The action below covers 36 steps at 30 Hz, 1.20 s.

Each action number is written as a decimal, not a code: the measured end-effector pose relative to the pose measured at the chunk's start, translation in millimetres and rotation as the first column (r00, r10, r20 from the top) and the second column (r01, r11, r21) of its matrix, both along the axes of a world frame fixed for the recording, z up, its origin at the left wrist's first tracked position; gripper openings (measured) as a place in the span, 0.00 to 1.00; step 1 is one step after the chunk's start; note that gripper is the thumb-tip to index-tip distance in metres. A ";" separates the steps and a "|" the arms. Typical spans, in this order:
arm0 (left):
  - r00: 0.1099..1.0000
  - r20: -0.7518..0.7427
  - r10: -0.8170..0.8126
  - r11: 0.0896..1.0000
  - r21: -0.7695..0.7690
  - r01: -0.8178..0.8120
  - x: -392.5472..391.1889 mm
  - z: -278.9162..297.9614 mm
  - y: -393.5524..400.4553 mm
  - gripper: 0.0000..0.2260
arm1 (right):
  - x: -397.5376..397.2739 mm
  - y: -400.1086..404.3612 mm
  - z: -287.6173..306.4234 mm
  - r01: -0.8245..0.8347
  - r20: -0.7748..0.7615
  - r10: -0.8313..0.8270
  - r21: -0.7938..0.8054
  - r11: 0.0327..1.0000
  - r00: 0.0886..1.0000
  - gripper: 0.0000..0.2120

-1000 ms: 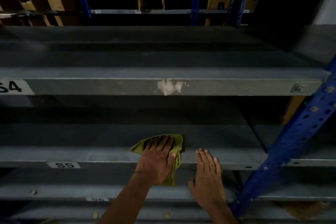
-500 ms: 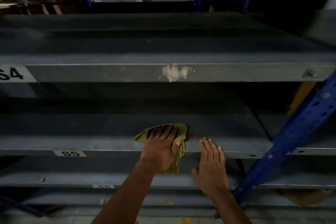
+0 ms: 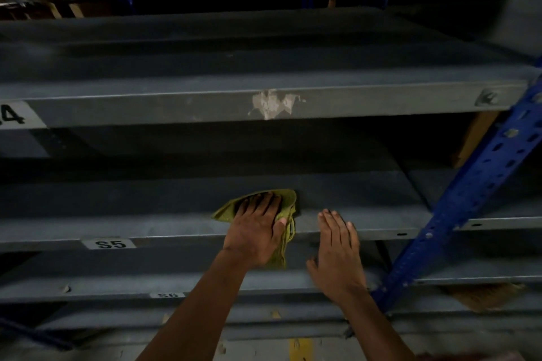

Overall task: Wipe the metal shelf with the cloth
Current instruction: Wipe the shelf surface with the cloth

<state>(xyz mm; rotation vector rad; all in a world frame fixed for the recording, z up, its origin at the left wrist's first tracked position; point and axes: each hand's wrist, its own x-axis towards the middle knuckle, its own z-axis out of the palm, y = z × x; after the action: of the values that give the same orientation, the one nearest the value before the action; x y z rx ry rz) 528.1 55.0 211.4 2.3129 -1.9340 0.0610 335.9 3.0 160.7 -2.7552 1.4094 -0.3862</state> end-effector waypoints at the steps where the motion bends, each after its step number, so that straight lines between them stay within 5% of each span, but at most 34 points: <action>1: 1.000 0.001 0.001 1.000 0.003 -0.001 -0.1 0.2 0.3 0.26 | 0.2 0.2 0.4 -0.001 0.001 0.001 0.003 1.000 1.000 0.49; 17: 0.998 -0.027 -0.052 0.999 -0.009 0.052 11.1 -3.0 18.1 0.29 | 0.2 -1.7 -0.4 0.008 0.003 -0.008 0.031 0.999 1.000 0.48; 29: 0.972 -0.030 0.232 0.970 0.073 -0.230 79.3 -3.0 5.2 0.37 | 2.7 -6.6 1.0 -0.004 -0.056 0.008 0.081 0.997 0.998 0.52; 34: 0.968 0.047 0.248 0.966 0.059 -0.250 59.4 -4.4 -18.9 0.49 | 3.5 -7.5 -2.8 -0.030 -0.037 0.031 0.045 0.999 0.999 0.52; 36: 0.971 0.043 0.234 0.970 0.064 -0.236 50.5 -5.4 -32.3 0.44 | 3.7 -6.8 0.9 -0.018 -0.052 0.021 0.055 0.998 0.998 0.52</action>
<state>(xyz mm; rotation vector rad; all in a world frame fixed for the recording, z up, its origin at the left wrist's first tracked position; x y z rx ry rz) 578.6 22.8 206.0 2.5926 -1.6920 0.0593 339.6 -3.8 161.6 -2.7526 1.3812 -0.2722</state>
